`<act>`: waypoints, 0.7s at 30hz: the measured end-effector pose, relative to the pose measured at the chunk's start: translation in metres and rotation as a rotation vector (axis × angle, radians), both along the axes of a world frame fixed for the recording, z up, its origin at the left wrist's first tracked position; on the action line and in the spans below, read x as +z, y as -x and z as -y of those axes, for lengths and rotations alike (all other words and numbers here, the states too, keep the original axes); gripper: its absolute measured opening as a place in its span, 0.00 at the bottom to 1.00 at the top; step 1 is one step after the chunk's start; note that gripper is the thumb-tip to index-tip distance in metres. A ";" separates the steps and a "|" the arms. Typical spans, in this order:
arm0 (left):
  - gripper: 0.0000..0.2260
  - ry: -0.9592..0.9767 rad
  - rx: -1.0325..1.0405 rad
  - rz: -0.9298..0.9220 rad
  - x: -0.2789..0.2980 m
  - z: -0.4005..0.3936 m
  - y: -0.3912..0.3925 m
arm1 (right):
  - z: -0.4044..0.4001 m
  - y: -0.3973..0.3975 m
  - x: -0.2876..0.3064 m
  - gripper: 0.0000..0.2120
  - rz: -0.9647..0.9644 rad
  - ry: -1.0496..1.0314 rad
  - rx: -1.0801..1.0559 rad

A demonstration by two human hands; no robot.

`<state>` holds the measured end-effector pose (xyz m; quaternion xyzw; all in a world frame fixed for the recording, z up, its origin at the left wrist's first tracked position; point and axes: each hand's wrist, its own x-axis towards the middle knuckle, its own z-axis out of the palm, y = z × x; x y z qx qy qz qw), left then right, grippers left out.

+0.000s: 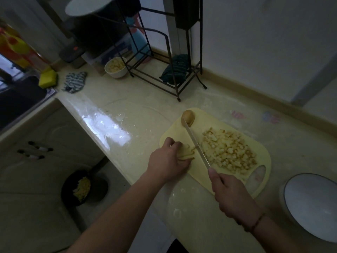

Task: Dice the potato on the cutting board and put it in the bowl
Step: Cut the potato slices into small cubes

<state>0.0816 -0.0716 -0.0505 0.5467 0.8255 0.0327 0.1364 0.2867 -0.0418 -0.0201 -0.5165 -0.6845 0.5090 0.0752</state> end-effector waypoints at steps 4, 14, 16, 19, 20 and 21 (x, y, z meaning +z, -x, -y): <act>0.30 -0.005 -0.035 -0.019 -0.002 0.000 0.002 | 0.000 0.000 0.000 0.30 -0.006 0.004 0.013; 0.27 -0.001 -0.101 0.037 -0.003 -0.001 0.007 | -0.007 -0.011 0.003 0.29 -0.002 0.174 -0.028; 0.26 -0.010 -0.131 0.048 -0.004 -0.001 0.008 | -0.008 -0.014 0.003 0.29 0.001 0.182 -0.046; 0.25 -0.011 -0.150 0.048 -0.003 -0.004 0.008 | -0.006 -0.013 0.004 0.29 0.002 0.184 -0.057; 0.24 -0.005 -0.153 0.045 -0.003 -0.005 0.008 | -0.005 -0.012 0.004 0.29 -0.012 0.215 -0.074; 0.24 0.001 -0.156 0.046 -0.002 -0.006 0.008 | -0.004 -0.012 0.005 0.28 -0.028 0.261 -0.097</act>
